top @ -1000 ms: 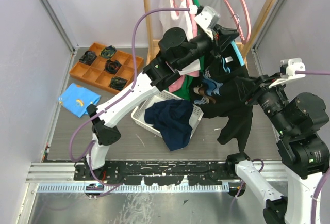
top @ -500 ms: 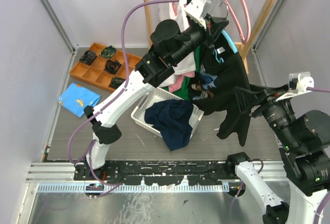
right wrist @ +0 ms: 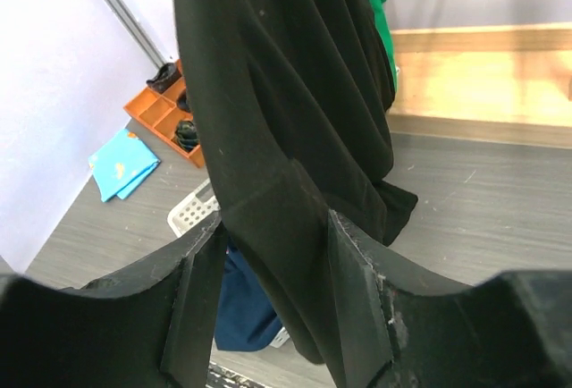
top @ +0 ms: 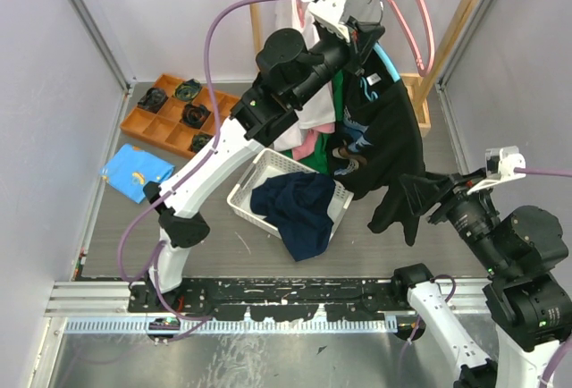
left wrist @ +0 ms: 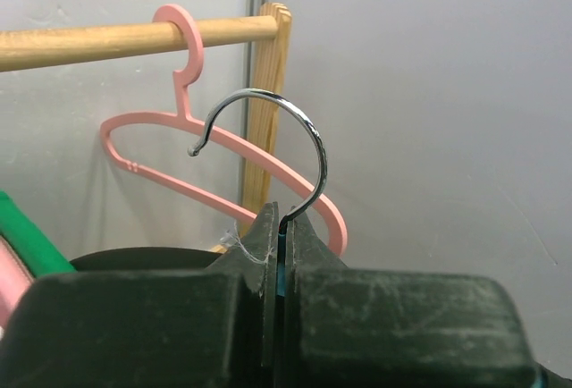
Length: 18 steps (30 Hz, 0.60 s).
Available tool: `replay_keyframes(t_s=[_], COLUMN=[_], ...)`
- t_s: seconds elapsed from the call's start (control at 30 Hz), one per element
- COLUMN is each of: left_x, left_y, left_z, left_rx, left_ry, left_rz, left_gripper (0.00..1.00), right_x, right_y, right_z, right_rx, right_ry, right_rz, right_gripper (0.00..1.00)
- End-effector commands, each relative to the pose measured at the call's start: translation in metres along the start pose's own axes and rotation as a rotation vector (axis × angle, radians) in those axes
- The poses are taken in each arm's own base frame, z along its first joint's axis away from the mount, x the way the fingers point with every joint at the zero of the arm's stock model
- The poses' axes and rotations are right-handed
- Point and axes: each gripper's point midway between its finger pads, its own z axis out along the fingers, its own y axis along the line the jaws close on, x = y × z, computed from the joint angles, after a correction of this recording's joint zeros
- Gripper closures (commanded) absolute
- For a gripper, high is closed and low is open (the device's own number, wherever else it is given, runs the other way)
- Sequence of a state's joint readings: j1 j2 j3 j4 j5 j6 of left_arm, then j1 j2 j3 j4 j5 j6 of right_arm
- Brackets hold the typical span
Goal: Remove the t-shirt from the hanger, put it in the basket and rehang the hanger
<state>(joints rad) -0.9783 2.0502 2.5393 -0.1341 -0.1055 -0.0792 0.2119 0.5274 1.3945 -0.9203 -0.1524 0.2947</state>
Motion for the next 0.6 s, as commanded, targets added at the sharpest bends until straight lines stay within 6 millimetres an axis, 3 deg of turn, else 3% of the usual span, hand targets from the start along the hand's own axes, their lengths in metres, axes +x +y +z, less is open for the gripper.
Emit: replay_keyframes(t_s=[0.0, 0.07, 0.3, 0.43, 0.57], left_x=[-0.072, -0.074, -0.082, -0.090, -0.098], left_y=[0.011, 0.012, 0.022, 0.031, 0.040], left_z=[-0.018, -0.019, -0.023, -0.025, -0.029], left_rx=[-0.037, -0.040, -0.062, -0.083, -0.113], left_ry=[-0.150, -0.153, -0.166, -0.181, -0.197], left_rz=[-0.003, -0.004, -0.034, -0.071, -0.096], left_gripper=[1.00, 1.00, 1.00, 1.00, 1.00], right_x=[0.007, 0.012, 0.024, 0.032, 0.052], right_y=[-0.001, -0.003, -0.011, -0.021, -0.035], right_z=[-0.004, -0.004, -0.006, -0.007, -0.004], right_rx=[0.002, 0.012, 0.048, 0.102, 0.178], right_ry=[0.002, 0.010, 0.026, 0.040, 0.098], right_rz=[0.029, 0.036, 0.068, 0.093, 0.146], right_gripper=[0.48, 0.53, 0.90, 0.97, 0.99])
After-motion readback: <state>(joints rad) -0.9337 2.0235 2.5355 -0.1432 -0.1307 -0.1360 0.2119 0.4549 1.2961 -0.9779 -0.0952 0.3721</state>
